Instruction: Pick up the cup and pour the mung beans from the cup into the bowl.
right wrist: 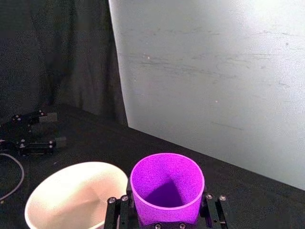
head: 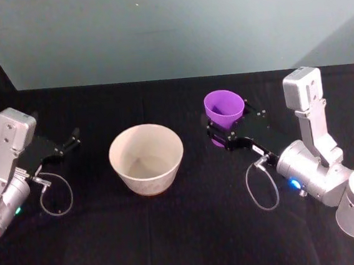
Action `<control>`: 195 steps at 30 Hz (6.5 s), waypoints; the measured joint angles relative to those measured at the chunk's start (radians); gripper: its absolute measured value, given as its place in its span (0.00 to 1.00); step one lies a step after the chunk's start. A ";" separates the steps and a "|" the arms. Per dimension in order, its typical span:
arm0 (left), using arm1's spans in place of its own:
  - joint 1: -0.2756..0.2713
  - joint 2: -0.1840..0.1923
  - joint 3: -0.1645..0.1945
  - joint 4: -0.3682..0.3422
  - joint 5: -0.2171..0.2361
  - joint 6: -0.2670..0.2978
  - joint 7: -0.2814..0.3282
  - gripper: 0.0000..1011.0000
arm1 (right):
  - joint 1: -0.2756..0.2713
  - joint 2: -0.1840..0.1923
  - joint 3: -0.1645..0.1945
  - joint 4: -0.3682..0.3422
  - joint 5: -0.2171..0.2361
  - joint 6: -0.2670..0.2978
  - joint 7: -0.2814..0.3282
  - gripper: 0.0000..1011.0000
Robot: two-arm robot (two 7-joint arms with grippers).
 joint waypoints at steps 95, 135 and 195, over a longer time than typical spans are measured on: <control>0.000 0.000 0.000 0.000 0.000 0.000 0.000 0.99 | 0.242 0.021 -0.336 -0.059 -0.812 0.236 -0.041 0.72; 0.000 0.000 0.000 0.000 0.000 0.000 0.000 0.99 | 0.301 0.003 -0.530 -0.031 -1.285 0.305 0.000 0.72; 0.000 0.000 0.000 0.000 0.000 0.000 0.000 0.99 | 0.267 -0.020 -0.502 -0.042 -1.468 0.230 0.063 0.72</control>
